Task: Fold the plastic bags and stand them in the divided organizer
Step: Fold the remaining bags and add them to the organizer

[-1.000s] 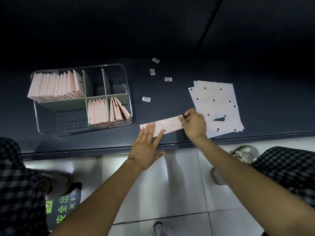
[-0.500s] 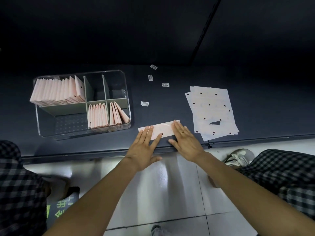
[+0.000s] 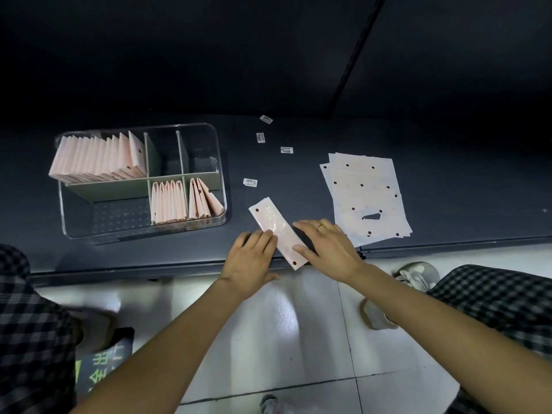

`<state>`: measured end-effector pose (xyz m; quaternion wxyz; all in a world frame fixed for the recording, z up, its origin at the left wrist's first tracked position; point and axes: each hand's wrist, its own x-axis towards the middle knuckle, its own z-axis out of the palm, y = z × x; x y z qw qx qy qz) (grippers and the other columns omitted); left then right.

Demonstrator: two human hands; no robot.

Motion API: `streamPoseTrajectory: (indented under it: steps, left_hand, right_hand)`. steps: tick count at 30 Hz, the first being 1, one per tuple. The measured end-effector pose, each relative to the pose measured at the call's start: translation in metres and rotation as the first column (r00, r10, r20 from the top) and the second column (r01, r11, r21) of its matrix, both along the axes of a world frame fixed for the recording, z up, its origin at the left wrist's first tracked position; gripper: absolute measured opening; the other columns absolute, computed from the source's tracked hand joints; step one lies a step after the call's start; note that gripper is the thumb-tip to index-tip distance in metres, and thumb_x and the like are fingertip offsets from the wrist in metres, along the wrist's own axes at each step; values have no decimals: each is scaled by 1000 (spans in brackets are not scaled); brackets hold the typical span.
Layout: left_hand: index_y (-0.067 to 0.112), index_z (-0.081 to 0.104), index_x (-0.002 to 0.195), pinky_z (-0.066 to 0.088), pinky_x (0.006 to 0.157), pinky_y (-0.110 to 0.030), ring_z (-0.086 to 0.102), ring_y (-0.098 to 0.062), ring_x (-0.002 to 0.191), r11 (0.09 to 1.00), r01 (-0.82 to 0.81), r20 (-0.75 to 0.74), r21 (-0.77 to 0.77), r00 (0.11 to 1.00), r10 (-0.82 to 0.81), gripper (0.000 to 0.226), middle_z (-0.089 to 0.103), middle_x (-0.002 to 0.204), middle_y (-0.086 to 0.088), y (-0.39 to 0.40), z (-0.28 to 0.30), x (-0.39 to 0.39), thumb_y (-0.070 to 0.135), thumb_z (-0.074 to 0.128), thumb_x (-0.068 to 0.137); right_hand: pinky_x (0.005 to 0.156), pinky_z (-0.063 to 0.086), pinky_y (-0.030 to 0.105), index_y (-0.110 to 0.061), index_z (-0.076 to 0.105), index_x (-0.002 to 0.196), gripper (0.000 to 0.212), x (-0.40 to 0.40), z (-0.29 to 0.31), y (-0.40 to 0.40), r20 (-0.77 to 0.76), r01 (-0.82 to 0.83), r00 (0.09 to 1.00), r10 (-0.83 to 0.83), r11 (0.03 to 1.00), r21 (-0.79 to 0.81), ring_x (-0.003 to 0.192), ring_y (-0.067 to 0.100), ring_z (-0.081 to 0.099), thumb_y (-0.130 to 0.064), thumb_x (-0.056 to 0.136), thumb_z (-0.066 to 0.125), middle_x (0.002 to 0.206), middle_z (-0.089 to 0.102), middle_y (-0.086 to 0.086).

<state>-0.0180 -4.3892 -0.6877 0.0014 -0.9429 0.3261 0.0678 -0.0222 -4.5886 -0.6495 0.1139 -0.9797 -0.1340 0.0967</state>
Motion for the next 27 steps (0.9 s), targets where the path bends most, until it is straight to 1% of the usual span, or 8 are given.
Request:
streamPoseTrajectory:
  steps: [4, 7, 9, 11, 14, 19, 23, 27]
  left_hand:
    - [11, 16, 147, 9, 116, -39, 18, -23, 140, 1000, -1, -13, 3, 1000, 1, 82, 21, 152, -6, 1, -2, 0, 62, 42, 88]
    - [12, 14, 148, 4, 117, -42, 13, -23, 143, 1000, -18, -30, -4, 999, 18, 81, 17, 155, -6, 1, -5, 0, 61, 41, 90]
    - [12, 15, 148, 3, 117, -42, 11, -23, 144, 999, -35, -46, -15, 998, 34, 80, 15, 156, -7, 1, -6, 0, 61, 40, 90]
    - [13, 20, 147, 7, 117, -42, 16, -24, 142, 998, -50, -49, -45, 998, 48, 78, 20, 155, -6, 0, -7, 0, 60, 43, 89]
    - [12, 41, 137, 24, 113, -42, 36, -26, 133, 991, -72, -19, -112, 997, 70, 72, 40, 145, -6, -1, -7, -1, 56, 58, 82]
    - [13, 66, 106, 48, 90, -37, 60, -24, 107, 930, -140, 0, -339, 989, 148, 52, 65, 117, -1, 1, -5, -5, 46, 78, 68]
    - [16, 72, 103, 44, 83, -38, 60, -27, 100, 802, -298, -145, -518, 954, 261, 24, 68, 112, 2, 2, -5, -6, 20, 73, 80]
    - [15, 75, 98, 44, 81, -31, 59, -24, 95, 689, -407, -261, -599, 913, 313, 16, 71, 107, 5, 4, -5, -5, 13, 68, 84]
  right_hand:
    - [120, 9, 33, -25, 22, 148, 76, 4, -11, -11, -126, -302, 948, 291, 950, -81, 145, 11, 10, -58, 86, 51, 158, 10, -10]
    - [117, -6, 30, -21, 8, 151, 84, 5, -24, -17, -149, -452, 892, 428, 861, -233, 146, 12, -3, -56, 87, 51, 158, -2, -6]
    - [118, 3, 31, -19, 12, 151, 81, 6, -27, -19, -132, -424, 906, 403, 871, -247, 146, 15, 9, -47, 89, 55, 159, 7, -2]
    - [115, 24, 37, -17, 27, 148, 76, 6, -25, -16, -94, -383, 924, 372, 899, -210, 141, 21, 27, -42, 86, 63, 156, 23, 3]
    - [94, 49, 40, -14, 59, 126, 62, 3, -25, -6, 101, -359, 922, 374, 923, -140, 113, 27, 58, -37, 72, 77, 132, 56, 8]
    - [80, 54, 35, -17, 73, 102, 39, 1, -26, 6, 308, -335, 898, 313, 942, 23, 90, 23, 66, -16, 64, 80, 98, 70, -1]
    - [80, 48, 33, -17, 74, 100, 23, 3, -19, 14, 133, -184, 980, 147, 925, 333, 92, 22, 60, -16, 77, 69, 96, 71, -5]
    - [89, 41, 25, -15, 72, 105, 28, 10, -22, 15, -129, 91, 991, -40, 906, 413, 99, 20, 49, -18, 78, 75, 103, 69, -3]
